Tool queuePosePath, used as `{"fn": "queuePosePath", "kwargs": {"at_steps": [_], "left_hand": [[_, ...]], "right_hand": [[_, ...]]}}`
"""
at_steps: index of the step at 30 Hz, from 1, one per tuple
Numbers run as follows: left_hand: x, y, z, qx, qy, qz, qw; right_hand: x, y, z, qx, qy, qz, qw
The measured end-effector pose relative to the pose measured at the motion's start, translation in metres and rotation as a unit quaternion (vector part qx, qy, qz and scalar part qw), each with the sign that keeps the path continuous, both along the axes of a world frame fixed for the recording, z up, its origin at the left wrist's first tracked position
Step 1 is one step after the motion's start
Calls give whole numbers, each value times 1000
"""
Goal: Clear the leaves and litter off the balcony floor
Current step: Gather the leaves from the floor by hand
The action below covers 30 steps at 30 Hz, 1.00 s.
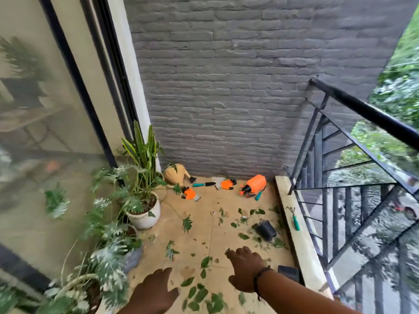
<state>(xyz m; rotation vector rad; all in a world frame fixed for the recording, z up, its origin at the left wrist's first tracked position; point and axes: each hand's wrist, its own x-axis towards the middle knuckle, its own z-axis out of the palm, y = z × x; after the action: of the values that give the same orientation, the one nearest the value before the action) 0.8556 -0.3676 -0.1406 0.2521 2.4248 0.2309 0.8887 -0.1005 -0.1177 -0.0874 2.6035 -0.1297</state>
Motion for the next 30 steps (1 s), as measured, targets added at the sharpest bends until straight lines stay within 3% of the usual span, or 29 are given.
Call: {"fn": "queuePosePath", "kwargs": {"at_steps": [6,16,22,30], "left_hand": [[-66,6,-3,-18,-15,-62,998],[-190,127,14,-18,-26,-179,983],[-280,206,2,-57,-33,-216,974],[-365,294,9,-76,-3,-213,974]], "right_hand": [[-22,5,-4,-11,7,-70,997],[-91,115,-28,-31,-10,-231,973],[-192,201,-60,-48,-9,-223,974],[-283,280,-51,-43,9,-221,974]]}}
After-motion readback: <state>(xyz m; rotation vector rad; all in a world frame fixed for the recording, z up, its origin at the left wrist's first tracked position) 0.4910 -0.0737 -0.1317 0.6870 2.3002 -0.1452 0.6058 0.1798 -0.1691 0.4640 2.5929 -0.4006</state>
